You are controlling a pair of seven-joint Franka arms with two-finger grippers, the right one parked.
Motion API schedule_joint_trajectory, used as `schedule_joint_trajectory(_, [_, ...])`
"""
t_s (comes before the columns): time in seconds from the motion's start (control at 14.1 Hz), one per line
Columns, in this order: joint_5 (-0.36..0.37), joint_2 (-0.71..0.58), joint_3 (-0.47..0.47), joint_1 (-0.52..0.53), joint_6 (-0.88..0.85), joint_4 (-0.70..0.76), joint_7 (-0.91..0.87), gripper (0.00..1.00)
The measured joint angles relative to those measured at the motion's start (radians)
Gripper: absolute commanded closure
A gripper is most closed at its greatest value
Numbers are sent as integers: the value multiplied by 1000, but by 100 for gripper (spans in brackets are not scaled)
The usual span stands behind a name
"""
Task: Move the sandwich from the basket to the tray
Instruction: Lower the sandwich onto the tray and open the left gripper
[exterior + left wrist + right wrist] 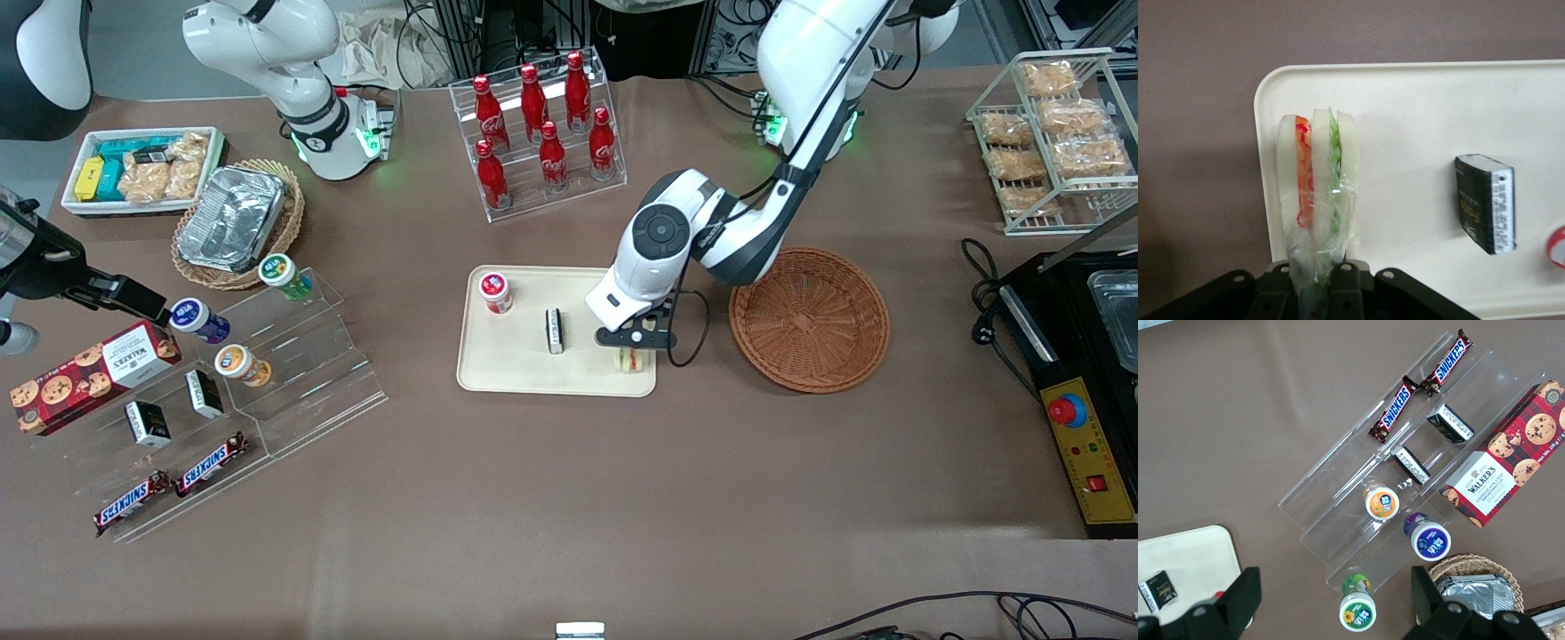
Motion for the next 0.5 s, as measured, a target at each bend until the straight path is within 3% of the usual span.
schedule_joint_trajectory(0.07, [10,12,1,0,11,0,0,56])
schedule_joint_trajectory(0.14, [14,21,2,0,16,1,0,23])
schedule_joint_trajectory(0.21, [16,29,2,0,17,1,1,11])
schedule_joint_trajectory(0.28, [21,37,2,0,21,1,2,3])
schedule_joint_trajectory(0.5, [41,52,2,0,60,4,-1,1])
